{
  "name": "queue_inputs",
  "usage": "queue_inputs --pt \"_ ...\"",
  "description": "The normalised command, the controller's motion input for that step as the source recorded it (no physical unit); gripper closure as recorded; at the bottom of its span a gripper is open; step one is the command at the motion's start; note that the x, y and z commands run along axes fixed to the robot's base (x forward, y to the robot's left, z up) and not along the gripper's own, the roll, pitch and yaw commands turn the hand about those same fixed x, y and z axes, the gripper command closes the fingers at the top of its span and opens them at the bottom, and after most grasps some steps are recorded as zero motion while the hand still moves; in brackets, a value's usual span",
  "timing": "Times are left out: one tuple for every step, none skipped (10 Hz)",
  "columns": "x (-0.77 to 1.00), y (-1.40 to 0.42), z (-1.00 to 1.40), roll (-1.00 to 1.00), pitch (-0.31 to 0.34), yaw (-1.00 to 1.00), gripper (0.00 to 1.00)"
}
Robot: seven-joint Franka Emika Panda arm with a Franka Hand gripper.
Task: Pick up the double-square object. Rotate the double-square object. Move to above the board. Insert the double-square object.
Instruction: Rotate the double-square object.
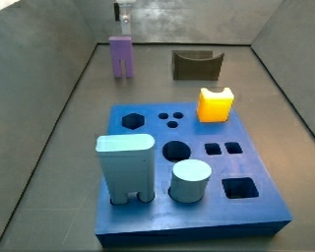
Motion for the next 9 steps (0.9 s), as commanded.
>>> queue_inputs --pt "0.04 0.00 -0.05 0.00 -0.004 1.00 0.00" --pt "0.04 0.00 -0.05 0.00 -0.004 1.00 0.00" --pt "0.04 0.00 -0.05 0.00 -0.004 1.00 0.00" --pt "0.04 0.00 -0.05 0.00 -0.005 1.00 0.00" --pt "0.04 0.00 -0.04 0.00 -0.005 1.00 0.00" --pt "0.04 0.00 -0.04 0.00 -0.006 1.00 0.00" --pt "0.04 0.00 -0.04 0.00 -0.006 1.00 0.00" --pt "0.04 0.00 -0.04 0.00 -0.007 1.00 0.00" --pt "0.04 0.00 -0.04 0.00 -0.008 1.00 0.00"
